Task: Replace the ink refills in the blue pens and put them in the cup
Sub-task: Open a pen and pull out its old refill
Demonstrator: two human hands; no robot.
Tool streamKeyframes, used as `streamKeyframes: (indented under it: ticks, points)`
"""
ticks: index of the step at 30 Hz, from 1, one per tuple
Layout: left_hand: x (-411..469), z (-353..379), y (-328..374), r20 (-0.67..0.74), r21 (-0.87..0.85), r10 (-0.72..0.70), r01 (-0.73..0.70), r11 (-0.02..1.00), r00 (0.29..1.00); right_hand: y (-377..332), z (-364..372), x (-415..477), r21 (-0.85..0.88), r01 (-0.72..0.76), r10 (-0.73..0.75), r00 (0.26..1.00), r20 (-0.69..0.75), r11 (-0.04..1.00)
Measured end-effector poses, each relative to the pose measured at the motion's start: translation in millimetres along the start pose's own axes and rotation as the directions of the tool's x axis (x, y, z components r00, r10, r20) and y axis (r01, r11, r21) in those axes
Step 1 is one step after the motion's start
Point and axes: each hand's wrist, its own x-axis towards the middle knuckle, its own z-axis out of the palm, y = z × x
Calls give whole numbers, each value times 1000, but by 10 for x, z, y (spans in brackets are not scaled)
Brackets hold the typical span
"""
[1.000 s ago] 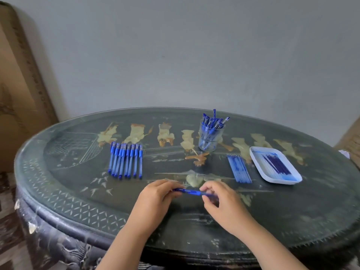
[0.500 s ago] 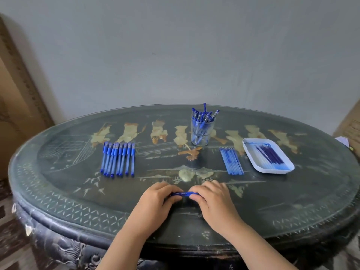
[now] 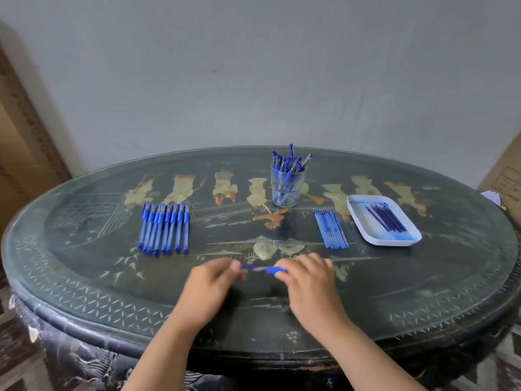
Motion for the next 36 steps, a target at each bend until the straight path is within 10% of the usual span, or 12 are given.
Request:
streamKeyframes:
  ticks: [16,36]
  points:
    - [96,189,-171,-174,412,196,-110,905,965,41,23,0,33,-106,106,994,23,994]
    - [86,324,21,-144,237,366,-326,915,920,26,20,-1,154,-106,93,991,93,982]
